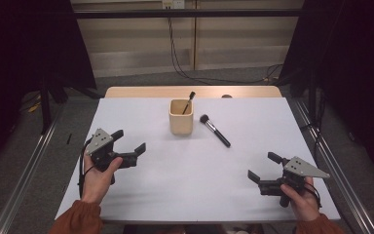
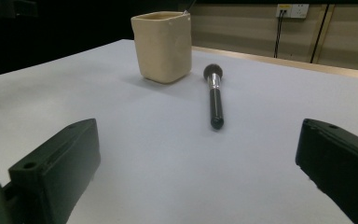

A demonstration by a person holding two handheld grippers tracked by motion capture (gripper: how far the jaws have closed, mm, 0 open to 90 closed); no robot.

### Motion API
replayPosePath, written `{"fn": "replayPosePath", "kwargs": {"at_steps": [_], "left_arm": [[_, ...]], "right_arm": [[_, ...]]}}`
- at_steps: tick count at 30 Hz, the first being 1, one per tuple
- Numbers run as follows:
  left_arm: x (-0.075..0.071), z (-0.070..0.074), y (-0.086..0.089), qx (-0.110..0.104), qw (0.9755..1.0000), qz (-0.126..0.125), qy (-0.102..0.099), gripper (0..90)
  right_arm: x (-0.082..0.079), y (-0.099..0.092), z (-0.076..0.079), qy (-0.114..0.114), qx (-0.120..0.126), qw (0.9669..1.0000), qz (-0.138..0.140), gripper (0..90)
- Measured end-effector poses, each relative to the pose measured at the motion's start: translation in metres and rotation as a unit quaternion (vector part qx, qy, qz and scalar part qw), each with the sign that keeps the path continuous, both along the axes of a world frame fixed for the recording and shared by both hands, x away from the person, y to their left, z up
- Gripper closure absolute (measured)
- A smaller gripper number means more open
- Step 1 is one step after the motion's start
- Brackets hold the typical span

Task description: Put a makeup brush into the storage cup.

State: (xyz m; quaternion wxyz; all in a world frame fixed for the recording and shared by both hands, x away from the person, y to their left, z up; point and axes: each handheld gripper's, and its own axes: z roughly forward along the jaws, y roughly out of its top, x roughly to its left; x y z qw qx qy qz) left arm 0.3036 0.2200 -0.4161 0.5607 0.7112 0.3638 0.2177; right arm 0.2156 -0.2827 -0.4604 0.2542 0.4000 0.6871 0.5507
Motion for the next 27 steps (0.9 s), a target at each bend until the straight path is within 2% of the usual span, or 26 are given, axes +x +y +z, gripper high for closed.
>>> {"fn": "replayPosePath", "kwargs": {"at_steps": [5, 10, 14, 20, 25, 27], "left_arm": [[-0.007, -0.004, 0.007, 0.002, 1.0000, 0.008, 0.002, 3.3], [-0.015, -0.006, 0.011, 0.001, 0.9999, 0.011, -0.005, 3.4], [-0.024, -0.009, 0.015, 0.009, 0.9995, 0.026, -0.016, 5.4], [-0.035, -0.013, 0.023, 0.007, 0.9997, 0.023, -0.003, 5.4], [-0.045, -0.015, 0.031, 0.000, 0.9996, 0.029, -0.003, 5.0], [-0.049, -0.014, 0.034, 0.000, 0.9993, 0.035, -0.011, 4.9]], "right_arm": [[0.001, 0.002, 0.000, 0.001, -0.002, 1.0000, 0.000, 0.0], [0.000, 0.002, 0.000, 0.002, -0.003, 1.0000, -0.002, 0.0], [0.000, 0.001, 0.000, 0.004, -0.001, 1.0000, -0.006, 0.0], [0.000, 0.002, -0.001, 0.005, -0.004, 0.9999, -0.009, 0.0], [-0.001, 0.002, 0.000, 0.003, -0.003, 0.9999, -0.012, 0.0], [-0.001, 0.002, 0.000, 0.002, 0.000, 0.9999, -0.012, 0.0]]}}
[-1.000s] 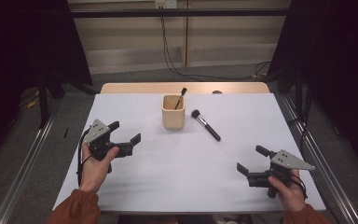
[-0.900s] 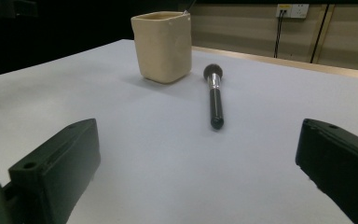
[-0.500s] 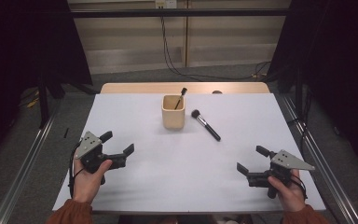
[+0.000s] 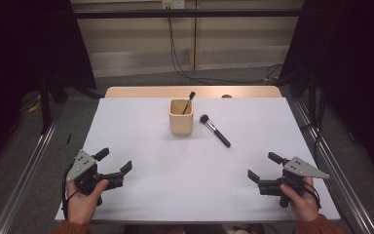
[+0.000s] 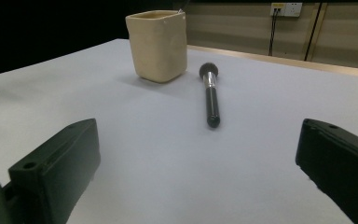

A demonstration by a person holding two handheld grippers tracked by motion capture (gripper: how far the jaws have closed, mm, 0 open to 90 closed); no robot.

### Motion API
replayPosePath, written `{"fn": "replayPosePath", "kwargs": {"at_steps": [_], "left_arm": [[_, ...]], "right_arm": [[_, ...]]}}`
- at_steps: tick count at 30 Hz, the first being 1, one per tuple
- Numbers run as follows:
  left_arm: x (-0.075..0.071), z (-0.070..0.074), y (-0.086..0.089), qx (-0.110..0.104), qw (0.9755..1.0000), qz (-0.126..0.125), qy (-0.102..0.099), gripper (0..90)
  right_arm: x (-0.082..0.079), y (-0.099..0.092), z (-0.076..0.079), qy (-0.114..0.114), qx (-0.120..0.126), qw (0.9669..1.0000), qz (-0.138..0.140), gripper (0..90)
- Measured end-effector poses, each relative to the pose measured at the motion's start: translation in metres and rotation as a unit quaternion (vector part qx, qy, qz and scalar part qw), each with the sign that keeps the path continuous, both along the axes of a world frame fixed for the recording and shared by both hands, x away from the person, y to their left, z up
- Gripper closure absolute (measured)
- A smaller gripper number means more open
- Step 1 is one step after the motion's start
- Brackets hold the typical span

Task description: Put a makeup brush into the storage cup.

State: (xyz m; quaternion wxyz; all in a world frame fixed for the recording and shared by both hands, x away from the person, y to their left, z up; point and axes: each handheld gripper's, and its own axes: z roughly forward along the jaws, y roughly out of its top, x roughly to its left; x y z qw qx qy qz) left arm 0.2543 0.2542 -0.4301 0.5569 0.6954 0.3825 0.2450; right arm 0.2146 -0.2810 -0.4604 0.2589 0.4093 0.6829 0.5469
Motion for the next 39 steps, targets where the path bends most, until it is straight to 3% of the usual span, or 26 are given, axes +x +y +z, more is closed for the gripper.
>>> {"fn": "replayPosePath", "kwargs": {"at_steps": [5, 12, 15, 22, 26, 39], "left_arm": [[-0.008, -0.003, 0.006, 0.000, 0.9999, 0.014, -0.001, 3.7], [-0.020, -0.009, 0.010, 0.000, 0.9999, 0.015, 0.005, 3.7], [-0.021, -0.013, 0.011, 0.000, 0.9999, 0.012, 0.010, 3.7], [-0.023, -0.011, 0.009, 0.013, 0.9999, 0.003, -0.003, 3.7], [-0.021, -0.013, 0.010, 0.010, 0.9999, 0.002, 0.001, 3.7], [-0.024, -0.011, 0.012, -0.001, 0.9999, 0.010, -0.001, 3.6]], "right_arm": [[0.000, 0.000, 0.000, 0.000, 0.001, 1.0000, 0.003, 0.0], [-0.002, -0.003, 0.002, -0.008, 0.005, 1.0000, 0.001, 0.0], [-0.002, -0.003, 0.003, -0.008, 0.007, 0.9999, 0.001, 0.0], [-0.003, -0.004, 0.004, -0.015, 0.005, 0.9999, -0.002, 0.0], [-0.001, -0.002, 0.008, -0.005, 0.014, 0.9998, -0.015, 0.0], [0.015, 0.008, 0.016, -0.002, 0.002, 1.0000, -0.007, 0.0]]}}
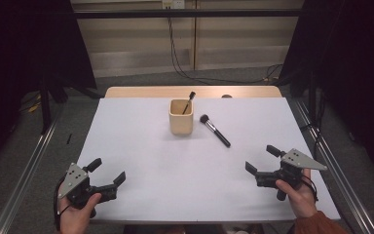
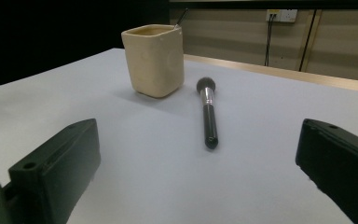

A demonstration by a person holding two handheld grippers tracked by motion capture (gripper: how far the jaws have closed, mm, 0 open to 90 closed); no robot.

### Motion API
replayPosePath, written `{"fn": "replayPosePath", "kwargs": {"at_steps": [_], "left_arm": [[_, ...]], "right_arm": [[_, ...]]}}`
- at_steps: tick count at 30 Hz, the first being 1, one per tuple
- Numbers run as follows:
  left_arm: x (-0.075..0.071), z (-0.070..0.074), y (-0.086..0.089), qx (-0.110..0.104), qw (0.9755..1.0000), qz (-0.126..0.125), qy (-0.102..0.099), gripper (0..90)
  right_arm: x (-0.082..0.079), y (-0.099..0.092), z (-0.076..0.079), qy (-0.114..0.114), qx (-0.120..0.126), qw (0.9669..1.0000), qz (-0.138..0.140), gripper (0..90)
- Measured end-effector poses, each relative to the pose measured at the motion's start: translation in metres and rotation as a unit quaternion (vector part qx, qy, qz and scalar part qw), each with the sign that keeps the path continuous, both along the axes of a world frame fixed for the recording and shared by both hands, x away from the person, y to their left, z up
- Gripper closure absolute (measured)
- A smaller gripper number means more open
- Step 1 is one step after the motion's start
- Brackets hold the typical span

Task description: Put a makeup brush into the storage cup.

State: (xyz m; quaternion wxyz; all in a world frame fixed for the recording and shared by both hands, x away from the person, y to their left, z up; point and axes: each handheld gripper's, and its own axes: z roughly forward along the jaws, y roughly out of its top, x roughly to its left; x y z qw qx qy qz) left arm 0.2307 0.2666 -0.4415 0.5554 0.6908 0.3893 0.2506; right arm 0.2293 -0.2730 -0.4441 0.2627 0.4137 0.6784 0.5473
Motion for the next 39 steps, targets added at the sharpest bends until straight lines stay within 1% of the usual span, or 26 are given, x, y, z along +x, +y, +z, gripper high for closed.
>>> {"fn": "replayPosePath", "kwargs": {"at_steps": [4, 6, 8, 9, 11, 13, 15, 16, 20, 23, 27, 30, 33, 35, 36, 37, 39], "left_arm": [[0.000, 0.000, -0.002, 0.005, 1.0000, -0.006, -0.002, 3.6], [0.001, 0.000, -0.002, 0.005, 1.0000, -0.007, -0.002, 3.6], [0.002, 0.000, -0.002, 0.003, 1.0000, -0.008, -0.001, 3.6], [0.002, 0.000, -0.002, 0.005, 1.0000, -0.007, -0.001, 3.6], [0.002, 0.000, -0.002, 0.004, 1.0000, -0.007, 0.001, 3.6], [0.002, 0.000, -0.002, 0.008, 0.9999, -0.010, -0.001, 3.6], [0.001, 0.000, -0.002, 0.010, 0.9999, -0.011, -0.003, 3.6], [0.001, 0.000, -0.002, 0.005, 0.9999, -0.011, -0.002, 3.6], [0.001, 0.001, -0.003, 0.008, 0.9999, -0.010, -0.003, 3.6], [0.001, 0.001, -0.003, 0.005, 0.9999, -0.012, -0.003, 3.6], [0.001, 0.001, -0.002, 0.009, 0.9999, -0.011, -0.006, 3.6], [0.000, 0.001, -0.003, 0.011, 0.9998, -0.013, -0.007, 3.7], [0.000, 0.001, -0.003, 0.011, 0.9998, -0.011, -0.007, 3.6], [0.000, 0.002, -0.003, 0.010, 0.9998, -0.013, -0.008, 3.6], [0.000, 0.002, -0.003, 0.013, 0.9998, -0.013, -0.009, 3.6], [-0.001, 0.002, -0.003, 0.017, 0.9997, -0.014, -0.010, 3.6], [0.000, 0.002, -0.004, 0.018, 0.9997, -0.016, -0.010, 3.7]], "right_arm": [[0.003, 0.000, 0.001, -0.001, -0.005, 1.0000, 0.006, 0.0], [0.006, 0.000, 0.003, -0.003, -0.004, 1.0000, 0.005, 0.0], [0.010, 0.000, 0.005, 0.000, -0.004, 1.0000, 0.005, 0.0], [0.013, 0.001, 0.005, 0.002, -0.008, 1.0000, 0.005, 0.0], [0.018, 0.003, 0.007, 0.014, -0.012, 0.9998, 0.004, 0.0], [0.024, 0.006, 0.008, 0.015, -0.024, 0.9996, 0.007, 0.0], [0.030, 0.010, 0.008, 0.017, -0.027, 0.9994, 0.012, 0.0], [0.033, 0.012, 0.009, 0.017, -0.029, 0.9994, 0.013, 0.0], [0.045, 0.020, 0.011, 0.016, -0.040, 0.9989, 0.019, 0.0], [0.052, 0.025, 0.015, 0.013, -0.042, 0.9988, 0.019, 0.0], [0.063, 0.029, 0.018, 0.023, -0.048, 0.9982, 0.028, 0.0], [0.069, 0.032, 0.019, 0.022, -0.042, 0.9986, 0.025, 0.0], [0.076, 0.035, 0.019, 0.028, -0.054, 0.9977, 0.031, 0.1], [0.081, 0.036, 0.021, 0.030, -0.047, 0.9979, 0.032, 0.0], [0.084, 0.037, 0.022, 0.030, -0.050, 0.9978, 0.033, 0.1], [0.086, 0.038, 0.022, 0.024, -0.048, 0.9982, 0.027, 0.0], [0.092, 0.040, 0.023, 0.033, -0.057, 0.9972, 0.034, 0.2]]}}
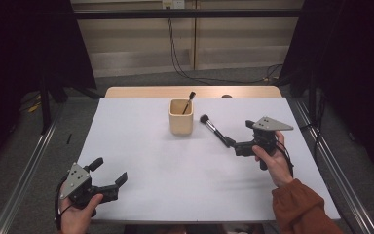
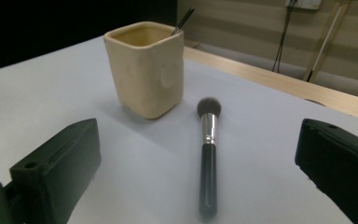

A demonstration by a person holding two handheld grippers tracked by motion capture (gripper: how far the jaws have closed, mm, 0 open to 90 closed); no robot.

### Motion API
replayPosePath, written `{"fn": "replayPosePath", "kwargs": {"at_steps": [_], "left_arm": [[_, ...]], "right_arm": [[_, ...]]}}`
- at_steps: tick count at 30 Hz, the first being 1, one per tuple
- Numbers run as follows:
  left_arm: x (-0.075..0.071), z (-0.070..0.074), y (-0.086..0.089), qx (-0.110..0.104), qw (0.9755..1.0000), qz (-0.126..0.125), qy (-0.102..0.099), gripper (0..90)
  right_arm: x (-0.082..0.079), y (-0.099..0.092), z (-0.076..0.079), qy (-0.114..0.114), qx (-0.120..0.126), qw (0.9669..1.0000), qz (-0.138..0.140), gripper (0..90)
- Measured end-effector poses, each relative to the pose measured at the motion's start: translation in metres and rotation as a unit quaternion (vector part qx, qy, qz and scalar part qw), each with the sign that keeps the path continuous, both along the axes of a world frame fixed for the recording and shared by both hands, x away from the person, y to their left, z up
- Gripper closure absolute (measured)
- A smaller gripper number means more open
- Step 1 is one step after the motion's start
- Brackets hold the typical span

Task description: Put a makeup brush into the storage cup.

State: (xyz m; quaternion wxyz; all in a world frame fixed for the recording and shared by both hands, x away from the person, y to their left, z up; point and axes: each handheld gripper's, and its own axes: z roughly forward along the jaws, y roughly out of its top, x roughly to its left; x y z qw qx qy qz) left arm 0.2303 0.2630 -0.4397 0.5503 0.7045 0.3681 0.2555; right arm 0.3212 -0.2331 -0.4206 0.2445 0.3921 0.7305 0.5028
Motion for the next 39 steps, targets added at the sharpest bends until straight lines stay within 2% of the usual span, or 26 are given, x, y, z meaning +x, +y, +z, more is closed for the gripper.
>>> {"fn": "replayPosePath", "kwargs": {"at_steps": [7, 12, 20, 25, 27, 33, 35, 39], "left_arm": [[-0.001, 0.000, 0.002, -0.005, 1.0000, 0.003, 0.000, 3.6], [0.000, 0.000, 0.003, -0.003, 1.0000, 0.005, 0.001, 3.6], [0.001, 0.000, 0.003, -0.005, 1.0000, 0.007, 0.001, 3.6], [0.001, -0.001, 0.004, -0.001, 1.0000, 0.005, 0.004, 3.6], [0.001, -0.001, 0.004, -0.001, 1.0000, 0.005, 0.003, 3.6], [0.002, -0.001, 0.004, -0.001, 1.0000, 0.003, 0.003, 3.6], [0.002, -0.001, 0.004, 0.000, 1.0000, 0.003, 0.003, 3.6], [0.002, -0.002, 0.004, 0.000, 1.0000, 0.005, 0.008, 3.6]], "right_arm": [[0.021, 0.010, 0.003, -0.006, -0.012, 0.9999, -0.005, 0.2], [0.033, 0.017, 0.008, -0.002, -0.021, 0.9998, -0.002, 0.4], [0.051, 0.019, 0.004, 0.028, -0.036, 0.9989, -0.001, 1.8], [0.057, 0.020, 0.009, 0.035, -0.048, 0.9982, -0.004, 1.4], [0.059, 0.019, 0.012, 0.045, -0.042, 0.9981, -0.005, 1.6], [0.068, 0.018, 0.013, 0.075, -0.061, 0.9953, -0.001, 1.9], [0.072, 0.019, 0.013, 0.097, -0.073, 0.9926, 0.004, 2.0], [0.078, 0.024, 0.014, 0.126, -0.100, 0.9869, 0.014, 2.4]]}}
